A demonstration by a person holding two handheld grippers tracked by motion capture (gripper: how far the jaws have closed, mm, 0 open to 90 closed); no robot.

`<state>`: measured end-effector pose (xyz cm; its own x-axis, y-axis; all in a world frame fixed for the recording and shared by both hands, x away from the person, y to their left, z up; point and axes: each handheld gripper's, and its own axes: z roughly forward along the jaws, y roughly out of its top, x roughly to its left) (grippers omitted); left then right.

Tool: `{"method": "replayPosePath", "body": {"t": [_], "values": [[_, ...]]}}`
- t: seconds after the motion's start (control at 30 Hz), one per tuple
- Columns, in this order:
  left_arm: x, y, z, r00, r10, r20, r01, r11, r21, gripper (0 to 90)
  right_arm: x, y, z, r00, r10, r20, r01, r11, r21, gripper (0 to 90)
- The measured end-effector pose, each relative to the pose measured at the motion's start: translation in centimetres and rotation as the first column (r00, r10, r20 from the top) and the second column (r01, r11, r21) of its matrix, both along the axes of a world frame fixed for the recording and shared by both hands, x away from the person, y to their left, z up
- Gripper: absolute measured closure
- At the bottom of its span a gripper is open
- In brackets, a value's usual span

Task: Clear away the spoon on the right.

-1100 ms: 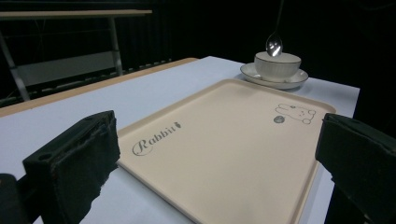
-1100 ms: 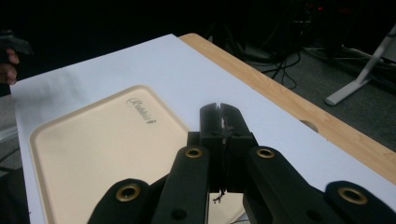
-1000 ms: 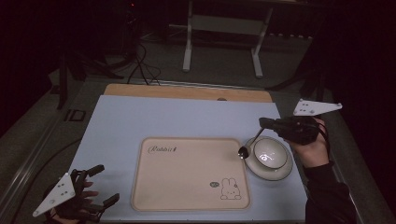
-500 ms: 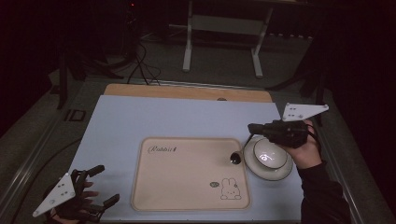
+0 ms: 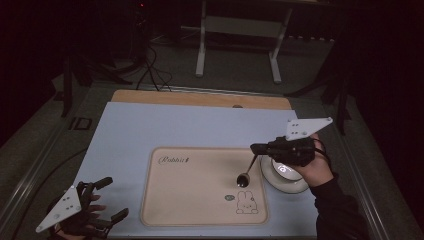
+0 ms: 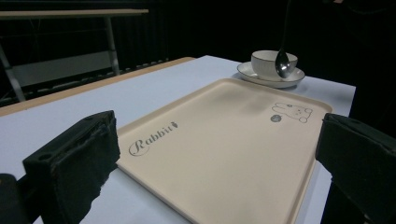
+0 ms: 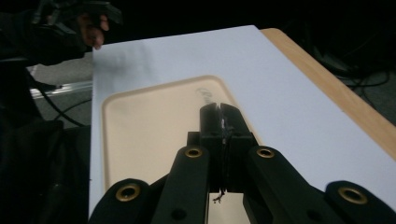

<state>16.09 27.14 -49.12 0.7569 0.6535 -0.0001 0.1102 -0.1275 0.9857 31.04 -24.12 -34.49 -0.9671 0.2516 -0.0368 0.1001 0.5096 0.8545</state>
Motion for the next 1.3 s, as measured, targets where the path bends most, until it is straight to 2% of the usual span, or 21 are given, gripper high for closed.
{"method": "replayPosePath", "body": {"t": [0.1,0.27,0.4,0.63,0.97,1.03,1.13,1.3], "values": [[-0.1,0.0,0.1,1.0,-0.006,0.001,0.006,1.0,-0.006,0.0,-0.2,0.6,-0.5,0.9994,0.032,-0.012,-0.032,0.999,0.006,89.4],[-0.1,0.0,0.0,1.0,-0.005,0.001,0.005,1.0,-0.007,0.0,-0.4,1.8,-1.1,0.9974,0.066,-0.027,-0.067,0.998,-0.022,89.4],[-0.1,-0.1,0.0,0.9999,-0.007,0.014,0.007,1.0,0.002,0.0,-0.5,2.7,-2.2,0.9926,0.11,-0.052,-0.111,0.994,-0.018,89.4],[-0.1,-0.1,0.0,0.9999,-0.007,0.012,0.007,1.0,0.0,0.0,-0.6,3.9,-3.7,0.9845,0.147,-0.095,-0.151,0.988,-0.036,89.4],[0.0,-0.1,0.0,0.9999,-0.01,0.01,0.01,0.9999,0.004,0.0,-0.4,5.6,-6.2,0.97,0.184,-0.159,-0.198,0.977,-0.08,89.4],[0.0,-0.1,0.0,0.9999,-0.01,0.01,0.01,0.9999,0.002,0.0,-0.3,5.9,-6.6,0.967,0.19,-0.169,-0.205,0.976,-0.076,89.4],[0.0,-0.1,0.0,0.9999,-0.01,0.01,0.01,1.0,0.001,0.0,0.0,6.0,-6.8,0.9648,0.196,-0.175,-0.21,0.976,-0.064,89.2],[-0.1,-0.1,0.0,0.9999,-0.011,0.009,0.011,0.9999,-0.002,0.0,0.8,6.2,-7.3,0.9682,0.184,-0.17,-0.194,0.98,-0.047,87.5]]}}
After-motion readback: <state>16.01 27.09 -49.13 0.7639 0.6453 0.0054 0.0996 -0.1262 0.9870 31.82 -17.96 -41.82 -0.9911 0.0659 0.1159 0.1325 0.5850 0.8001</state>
